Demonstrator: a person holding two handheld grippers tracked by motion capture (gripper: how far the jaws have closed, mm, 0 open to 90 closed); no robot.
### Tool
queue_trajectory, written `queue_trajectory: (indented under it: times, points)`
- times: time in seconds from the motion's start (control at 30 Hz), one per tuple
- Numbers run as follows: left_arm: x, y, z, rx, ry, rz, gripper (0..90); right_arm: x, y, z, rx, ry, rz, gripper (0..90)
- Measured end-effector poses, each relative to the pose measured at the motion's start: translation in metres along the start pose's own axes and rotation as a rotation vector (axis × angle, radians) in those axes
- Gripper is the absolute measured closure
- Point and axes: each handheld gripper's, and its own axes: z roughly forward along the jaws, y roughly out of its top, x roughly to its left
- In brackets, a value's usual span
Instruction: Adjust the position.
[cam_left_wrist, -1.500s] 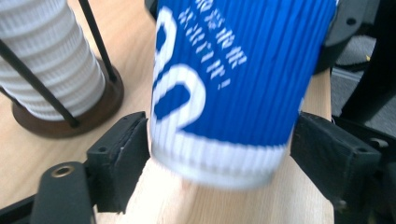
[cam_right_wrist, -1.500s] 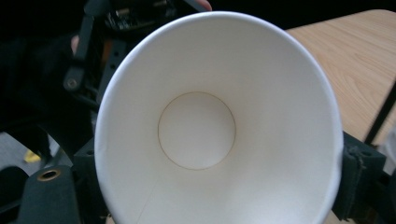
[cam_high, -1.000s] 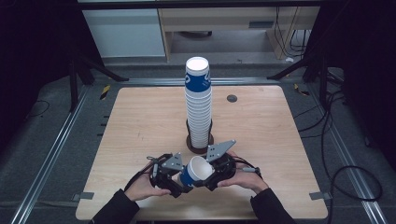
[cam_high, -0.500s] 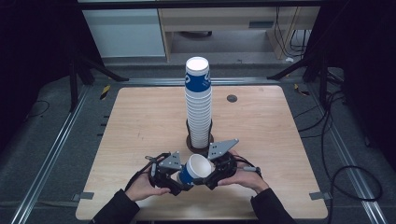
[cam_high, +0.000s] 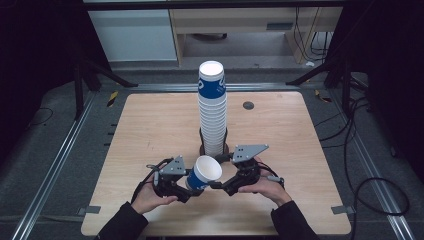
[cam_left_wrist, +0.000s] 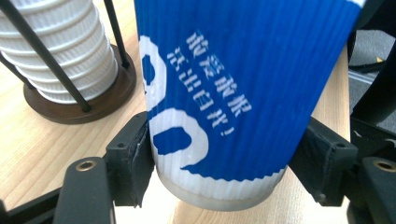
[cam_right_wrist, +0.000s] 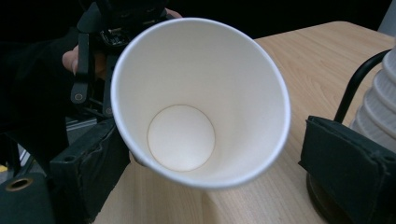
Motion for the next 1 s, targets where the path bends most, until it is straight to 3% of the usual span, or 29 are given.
queue_trajectory:
  times: [0.3, 0.7, 0.93, 1.0]
  points:
    - [-0.002, 0.003, -0.006, -0.077, 0.015, -0.013, 28.4, -0.001, 0.001, 0.000, -0.053, 0.024, 0.041, 8.6]
    - [-0.016, 0.008, 0.007, -0.070, 0.031, 0.004, 28.4, 0.005, 0.000, 0.015, -0.077, 0.106, 0.072, 14.6]
    - [-0.016, 0.007, 0.008, -0.072, 0.024, -0.001, 28.0, 0.004, 0.000, 0.016, -0.070, 0.108, 0.083, 20.4]
    - [-0.016, 0.007, 0.008, -0.067, 0.019, -0.008, 27.5, 0.005, 0.000, 0.016, -0.068, 0.100, 0.067, 20.7]
